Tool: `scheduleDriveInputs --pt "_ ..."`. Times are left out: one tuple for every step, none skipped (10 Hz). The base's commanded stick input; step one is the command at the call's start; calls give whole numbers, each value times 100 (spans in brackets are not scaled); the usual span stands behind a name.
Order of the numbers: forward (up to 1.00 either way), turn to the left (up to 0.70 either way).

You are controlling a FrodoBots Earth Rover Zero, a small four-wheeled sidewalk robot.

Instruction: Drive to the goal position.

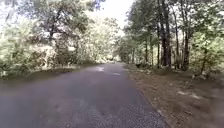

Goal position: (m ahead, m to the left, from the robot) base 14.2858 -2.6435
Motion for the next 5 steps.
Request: scheduleDriveInputs --pt "45 0" --pt "45 0" --pt "45 0" --pt "45 0" --pt "45 0"
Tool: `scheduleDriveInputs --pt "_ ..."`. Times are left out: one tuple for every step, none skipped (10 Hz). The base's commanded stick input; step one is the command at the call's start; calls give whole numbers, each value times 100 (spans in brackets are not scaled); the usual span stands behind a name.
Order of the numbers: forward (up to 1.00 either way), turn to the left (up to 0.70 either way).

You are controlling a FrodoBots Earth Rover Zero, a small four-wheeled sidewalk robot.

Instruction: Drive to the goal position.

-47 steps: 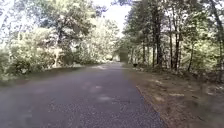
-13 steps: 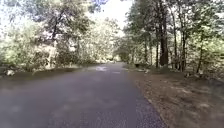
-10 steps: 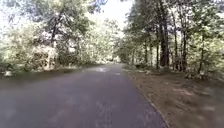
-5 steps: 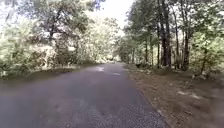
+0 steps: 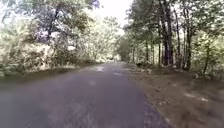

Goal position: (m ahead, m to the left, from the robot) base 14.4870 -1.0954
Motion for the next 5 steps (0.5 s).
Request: scheduleDriveInputs --pt "45 0" --pt "45 0" --pt "45 0" --pt "45 0" --pt "45 0"
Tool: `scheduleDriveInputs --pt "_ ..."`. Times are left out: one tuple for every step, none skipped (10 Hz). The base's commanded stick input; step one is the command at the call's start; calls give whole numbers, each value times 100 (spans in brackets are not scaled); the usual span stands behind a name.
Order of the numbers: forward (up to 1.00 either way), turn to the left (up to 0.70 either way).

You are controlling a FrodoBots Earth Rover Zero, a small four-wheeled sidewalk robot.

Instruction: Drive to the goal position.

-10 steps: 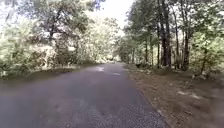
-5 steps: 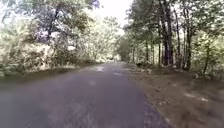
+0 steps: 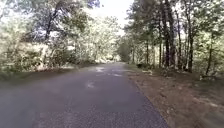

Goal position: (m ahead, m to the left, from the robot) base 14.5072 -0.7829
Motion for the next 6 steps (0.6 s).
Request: scheduleDriveInputs --pt "45 0" --pt "45 0" --pt "45 0" --pt "45 0" --pt "45 0" --pt "45 0"
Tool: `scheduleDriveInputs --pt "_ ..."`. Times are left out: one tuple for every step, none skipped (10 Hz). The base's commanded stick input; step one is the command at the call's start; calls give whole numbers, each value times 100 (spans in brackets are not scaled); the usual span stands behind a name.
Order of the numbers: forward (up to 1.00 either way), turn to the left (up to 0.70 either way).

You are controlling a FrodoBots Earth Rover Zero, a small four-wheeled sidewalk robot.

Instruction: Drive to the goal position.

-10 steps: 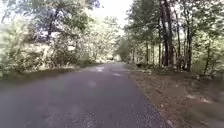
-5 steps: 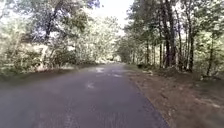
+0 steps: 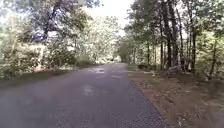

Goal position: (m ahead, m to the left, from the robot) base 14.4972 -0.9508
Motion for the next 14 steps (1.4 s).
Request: scheduleDriveInputs --pt "45 0" --pt "45 0" --pt "45 0" --pt "45 0" --pt "45 0" --pt "45 0" --pt "45 0" --pt "45 0" --pt "45 0" --pt "45 0" --pt "45 0" --pt "45 0" --pt "45 0" --pt "45 0"
